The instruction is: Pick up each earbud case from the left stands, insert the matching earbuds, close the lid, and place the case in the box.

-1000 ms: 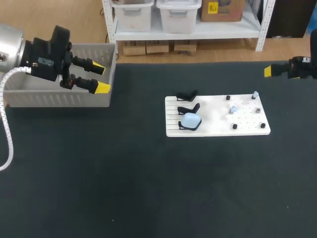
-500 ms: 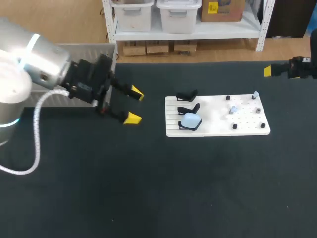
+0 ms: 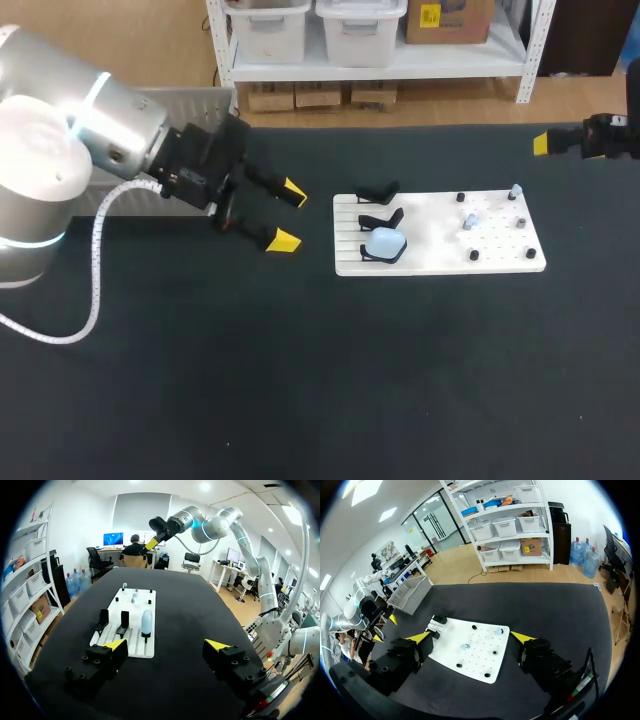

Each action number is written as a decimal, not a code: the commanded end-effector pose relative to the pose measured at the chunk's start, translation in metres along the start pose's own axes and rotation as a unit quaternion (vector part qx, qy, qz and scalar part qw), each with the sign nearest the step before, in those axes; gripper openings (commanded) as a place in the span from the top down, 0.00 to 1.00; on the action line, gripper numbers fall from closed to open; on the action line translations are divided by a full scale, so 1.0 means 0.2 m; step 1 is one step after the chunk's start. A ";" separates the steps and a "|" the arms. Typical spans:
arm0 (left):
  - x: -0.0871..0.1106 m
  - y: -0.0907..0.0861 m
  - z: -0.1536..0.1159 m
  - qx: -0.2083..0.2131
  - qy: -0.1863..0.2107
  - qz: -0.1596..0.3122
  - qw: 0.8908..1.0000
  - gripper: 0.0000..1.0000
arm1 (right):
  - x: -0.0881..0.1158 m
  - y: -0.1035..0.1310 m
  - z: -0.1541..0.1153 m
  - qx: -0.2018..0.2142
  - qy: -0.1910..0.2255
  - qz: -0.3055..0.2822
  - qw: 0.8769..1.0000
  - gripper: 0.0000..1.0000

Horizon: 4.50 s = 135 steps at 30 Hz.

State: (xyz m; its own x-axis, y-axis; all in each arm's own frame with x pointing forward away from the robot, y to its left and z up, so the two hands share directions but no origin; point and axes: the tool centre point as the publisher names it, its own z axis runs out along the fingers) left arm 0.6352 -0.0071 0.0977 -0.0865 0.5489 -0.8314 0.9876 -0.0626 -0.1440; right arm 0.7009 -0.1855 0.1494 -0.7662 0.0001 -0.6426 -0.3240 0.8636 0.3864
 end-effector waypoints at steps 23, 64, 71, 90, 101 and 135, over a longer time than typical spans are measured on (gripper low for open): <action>-0.02 0.06 0.27 0.024 -0.002 0.044 0.999 0.00 | 0.00 0.00 0.00 0.000 0.000 0.000 1.000 0.00; 0.08 0.17 0.62 -0.033 -0.074 0.043 0.996 0.28 | 0.00 0.00 0.00 0.000 0.000 0.000 1.000 0.00; 0.08 0.22 0.62 -0.035 -0.077 0.045 0.995 0.42 | 0.00 0.00 0.00 0.000 0.000 0.000 1.000 0.00; 0.07 0.25 0.66 -0.036 -0.118 0.064 0.990 0.53 | 0.00 0.00 0.00 0.000 0.000 0.000 1.000 0.00; 0.05 0.24 0.69 -0.033 -0.137 0.068 0.988 0.50 | 0.00 0.00 0.00 0.000 0.000 0.000 1.000 0.00; -0.01 0.25 0.69 0.005 -0.161 0.035 0.986 0.67 | 0.00 0.00 0.00 0.000 0.000 0.000 1.000 0.00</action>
State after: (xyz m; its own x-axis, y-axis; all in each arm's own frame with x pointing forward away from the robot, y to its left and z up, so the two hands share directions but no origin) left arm 0.6602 -0.1261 0.0196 -0.0561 0.2477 -0.9672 0.9930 -0.0874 -0.0800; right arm 0.7009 -0.1855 0.1494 -0.7662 0.0001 -0.6426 -0.3240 0.8635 0.3864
